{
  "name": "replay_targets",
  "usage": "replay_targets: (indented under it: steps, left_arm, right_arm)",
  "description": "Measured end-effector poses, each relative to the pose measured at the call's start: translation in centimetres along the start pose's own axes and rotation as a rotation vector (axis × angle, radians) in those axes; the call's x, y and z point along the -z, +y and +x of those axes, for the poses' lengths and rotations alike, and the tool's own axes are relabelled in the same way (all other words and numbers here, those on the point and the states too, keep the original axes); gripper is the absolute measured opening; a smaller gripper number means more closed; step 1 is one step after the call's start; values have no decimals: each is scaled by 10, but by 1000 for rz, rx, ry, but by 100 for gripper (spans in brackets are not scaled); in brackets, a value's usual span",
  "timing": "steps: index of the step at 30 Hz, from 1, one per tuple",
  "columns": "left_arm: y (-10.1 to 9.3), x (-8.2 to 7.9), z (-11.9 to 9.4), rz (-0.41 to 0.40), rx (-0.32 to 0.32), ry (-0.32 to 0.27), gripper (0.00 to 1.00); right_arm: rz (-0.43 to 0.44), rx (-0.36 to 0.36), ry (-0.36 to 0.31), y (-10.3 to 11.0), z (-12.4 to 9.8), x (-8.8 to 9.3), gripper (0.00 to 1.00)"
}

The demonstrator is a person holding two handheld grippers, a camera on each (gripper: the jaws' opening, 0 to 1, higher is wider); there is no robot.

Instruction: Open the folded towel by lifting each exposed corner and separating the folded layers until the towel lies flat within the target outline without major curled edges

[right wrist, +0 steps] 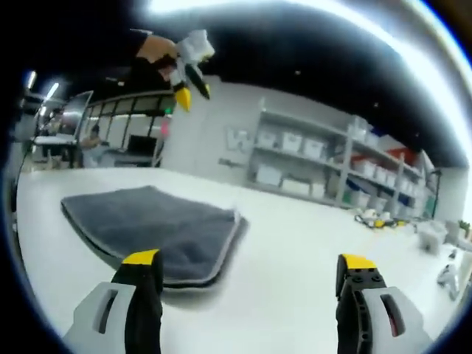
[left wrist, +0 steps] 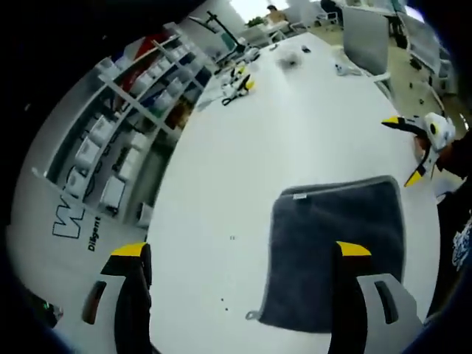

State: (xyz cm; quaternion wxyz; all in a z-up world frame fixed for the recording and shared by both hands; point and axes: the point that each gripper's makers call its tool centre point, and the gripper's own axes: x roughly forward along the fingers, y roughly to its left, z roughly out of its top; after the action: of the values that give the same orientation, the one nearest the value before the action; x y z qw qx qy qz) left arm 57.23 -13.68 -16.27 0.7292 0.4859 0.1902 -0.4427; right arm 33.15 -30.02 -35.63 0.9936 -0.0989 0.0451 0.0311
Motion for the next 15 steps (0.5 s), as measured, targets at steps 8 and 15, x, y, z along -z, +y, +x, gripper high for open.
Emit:
replay_targets:
  steps: [8, 15]
  left_arm:
    - [-15, -20, 37, -5, 40, 30, 100]
    - [-20, -33, 63, -9, 84, 30, 98]
  right_arm:
    - [89, -42, 12, 3, -1, 6, 84]
    - [180, -60, -23, 5, -2, -2, 74]
